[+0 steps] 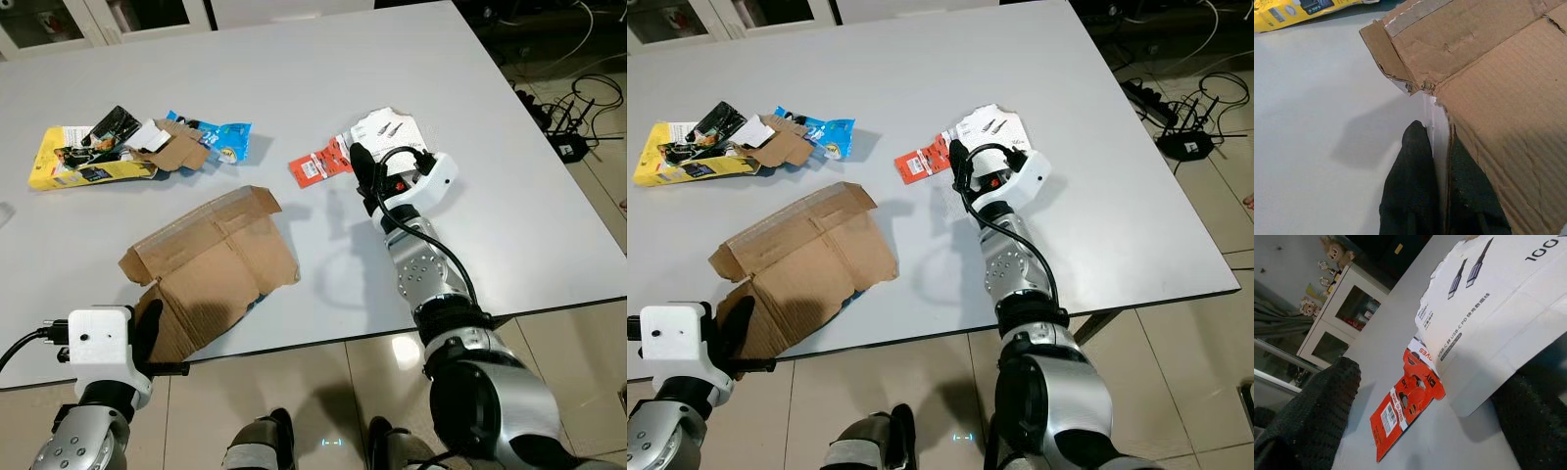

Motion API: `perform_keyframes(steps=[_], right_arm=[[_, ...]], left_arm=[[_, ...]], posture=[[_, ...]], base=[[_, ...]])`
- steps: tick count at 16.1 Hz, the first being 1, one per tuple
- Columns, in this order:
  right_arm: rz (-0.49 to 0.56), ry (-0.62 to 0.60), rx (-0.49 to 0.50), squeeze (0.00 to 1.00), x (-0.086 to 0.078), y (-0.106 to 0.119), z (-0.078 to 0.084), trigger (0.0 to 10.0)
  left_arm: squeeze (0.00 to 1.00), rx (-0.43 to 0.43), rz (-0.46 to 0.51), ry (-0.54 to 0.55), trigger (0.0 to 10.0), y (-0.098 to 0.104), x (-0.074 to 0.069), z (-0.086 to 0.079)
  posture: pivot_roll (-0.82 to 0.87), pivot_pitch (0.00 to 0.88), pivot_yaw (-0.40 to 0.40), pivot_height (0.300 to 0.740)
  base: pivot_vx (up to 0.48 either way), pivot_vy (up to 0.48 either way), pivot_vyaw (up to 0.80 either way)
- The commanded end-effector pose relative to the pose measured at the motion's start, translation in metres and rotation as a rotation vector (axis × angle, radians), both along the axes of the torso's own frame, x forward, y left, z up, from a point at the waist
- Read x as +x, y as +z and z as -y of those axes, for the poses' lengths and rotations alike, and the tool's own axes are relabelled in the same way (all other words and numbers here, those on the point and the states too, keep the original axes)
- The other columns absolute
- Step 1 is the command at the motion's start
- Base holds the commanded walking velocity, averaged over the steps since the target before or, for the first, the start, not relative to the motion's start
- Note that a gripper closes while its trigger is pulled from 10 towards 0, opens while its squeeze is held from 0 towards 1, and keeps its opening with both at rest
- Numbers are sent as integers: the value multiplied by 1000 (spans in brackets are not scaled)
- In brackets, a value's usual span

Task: Picking trash to rubbish bin

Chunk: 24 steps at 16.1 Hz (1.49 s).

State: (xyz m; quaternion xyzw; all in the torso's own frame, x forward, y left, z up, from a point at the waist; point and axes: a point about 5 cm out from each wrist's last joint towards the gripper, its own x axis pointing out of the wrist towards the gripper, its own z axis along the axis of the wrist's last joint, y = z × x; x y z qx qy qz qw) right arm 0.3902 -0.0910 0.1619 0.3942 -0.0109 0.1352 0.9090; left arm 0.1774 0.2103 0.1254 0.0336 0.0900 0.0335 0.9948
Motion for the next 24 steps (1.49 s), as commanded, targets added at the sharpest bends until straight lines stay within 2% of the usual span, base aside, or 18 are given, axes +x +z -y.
perform_keyframes(steps=[1,20,23,24], right_arm=[[-7,11,23,0,0,-2,-4,0],[34,7,-44,0,7,7,-3,0],[44,0,-83,0,8,9,-1,0],[76,14,-131,0,8,14,-3,0]], left_arm=[[0,5,-21,14,10000,-1,-3,-4],[0,-27,15,21,10000,-4,10,4],[0,-31,22,28,10000,-5,12,6],[0,-36,28,31,10000,-6,13,7]], posture=[[221,268,92,740],[194,219,47,740],[188,212,31,740],[185,209,26,740]], base=[[0,0,0],[0,0,0],[0,0,0],[0,0,0]])
